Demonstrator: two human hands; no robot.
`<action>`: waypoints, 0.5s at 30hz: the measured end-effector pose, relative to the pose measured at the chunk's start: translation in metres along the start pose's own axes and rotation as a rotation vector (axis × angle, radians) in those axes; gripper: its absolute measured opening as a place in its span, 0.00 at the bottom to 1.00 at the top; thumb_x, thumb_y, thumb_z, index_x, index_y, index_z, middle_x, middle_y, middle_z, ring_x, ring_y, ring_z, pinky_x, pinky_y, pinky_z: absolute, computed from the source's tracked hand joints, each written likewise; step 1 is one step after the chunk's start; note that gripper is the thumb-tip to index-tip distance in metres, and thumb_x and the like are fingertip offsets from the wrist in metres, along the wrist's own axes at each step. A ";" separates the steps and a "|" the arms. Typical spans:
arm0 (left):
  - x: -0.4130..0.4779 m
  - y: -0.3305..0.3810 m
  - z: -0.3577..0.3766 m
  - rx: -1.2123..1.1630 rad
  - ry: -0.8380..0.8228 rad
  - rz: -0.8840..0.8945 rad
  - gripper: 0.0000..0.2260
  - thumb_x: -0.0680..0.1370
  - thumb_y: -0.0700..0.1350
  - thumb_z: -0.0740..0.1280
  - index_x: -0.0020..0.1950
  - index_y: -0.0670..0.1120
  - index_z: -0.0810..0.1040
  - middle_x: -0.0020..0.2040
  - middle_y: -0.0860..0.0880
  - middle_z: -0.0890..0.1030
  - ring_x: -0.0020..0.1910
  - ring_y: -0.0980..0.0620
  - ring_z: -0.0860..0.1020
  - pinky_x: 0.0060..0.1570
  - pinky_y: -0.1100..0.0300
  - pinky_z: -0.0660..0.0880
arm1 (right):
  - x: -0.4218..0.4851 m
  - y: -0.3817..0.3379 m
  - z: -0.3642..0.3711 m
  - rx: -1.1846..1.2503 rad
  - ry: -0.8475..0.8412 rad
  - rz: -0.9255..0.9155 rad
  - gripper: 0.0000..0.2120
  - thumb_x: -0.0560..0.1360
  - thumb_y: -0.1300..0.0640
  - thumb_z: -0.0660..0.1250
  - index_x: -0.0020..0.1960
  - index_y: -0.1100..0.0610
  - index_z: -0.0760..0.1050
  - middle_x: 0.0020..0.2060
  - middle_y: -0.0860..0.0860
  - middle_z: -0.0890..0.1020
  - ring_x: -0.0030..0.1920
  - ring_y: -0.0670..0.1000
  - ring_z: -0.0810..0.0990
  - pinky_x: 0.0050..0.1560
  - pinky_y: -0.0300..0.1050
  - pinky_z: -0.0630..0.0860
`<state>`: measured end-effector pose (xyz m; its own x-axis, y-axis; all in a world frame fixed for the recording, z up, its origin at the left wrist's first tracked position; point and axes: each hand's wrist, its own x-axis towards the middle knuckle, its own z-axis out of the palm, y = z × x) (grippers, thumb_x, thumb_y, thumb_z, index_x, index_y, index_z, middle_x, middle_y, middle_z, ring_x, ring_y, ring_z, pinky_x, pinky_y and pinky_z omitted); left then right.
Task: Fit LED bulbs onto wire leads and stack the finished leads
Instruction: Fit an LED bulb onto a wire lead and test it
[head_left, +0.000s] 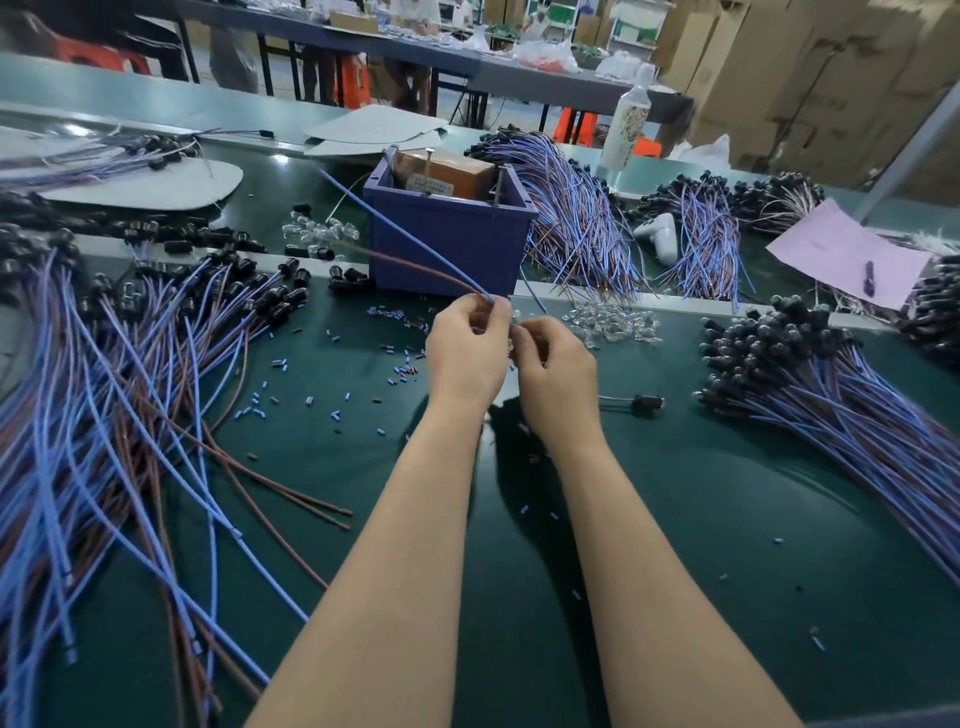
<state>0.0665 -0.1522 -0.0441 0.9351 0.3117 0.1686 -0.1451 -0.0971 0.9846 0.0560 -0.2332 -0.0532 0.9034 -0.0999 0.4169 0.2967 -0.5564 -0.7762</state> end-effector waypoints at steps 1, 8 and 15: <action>0.001 -0.001 0.001 0.010 -0.046 -0.014 0.06 0.79 0.43 0.65 0.43 0.43 0.78 0.38 0.47 0.80 0.41 0.49 0.78 0.50 0.54 0.76 | 0.000 0.000 0.000 0.013 0.015 0.013 0.07 0.79 0.61 0.60 0.47 0.60 0.77 0.37 0.49 0.78 0.41 0.51 0.75 0.41 0.39 0.65; 0.001 -0.003 0.003 -0.022 -0.099 -0.044 0.07 0.79 0.39 0.63 0.44 0.41 0.79 0.42 0.41 0.82 0.43 0.42 0.80 0.53 0.45 0.78 | 0.002 0.003 0.002 -0.010 0.065 0.118 0.08 0.79 0.57 0.59 0.48 0.60 0.75 0.39 0.51 0.78 0.42 0.53 0.74 0.40 0.43 0.65; 0.002 -0.004 0.002 -0.117 -0.065 -0.052 0.06 0.79 0.37 0.63 0.45 0.43 0.79 0.39 0.46 0.80 0.41 0.46 0.78 0.43 0.54 0.78 | 0.002 0.005 0.001 -0.017 -0.033 0.086 0.08 0.79 0.57 0.60 0.43 0.56 0.74 0.32 0.43 0.76 0.36 0.46 0.73 0.34 0.29 0.65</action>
<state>0.0698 -0.1531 -0.0481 0.9607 0.2515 0.1177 -0.1291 0.0292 0.9912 0.0598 -0.2356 -0.0570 0.9353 -0.1206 0.3328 0.2126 -0.5604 -0.8005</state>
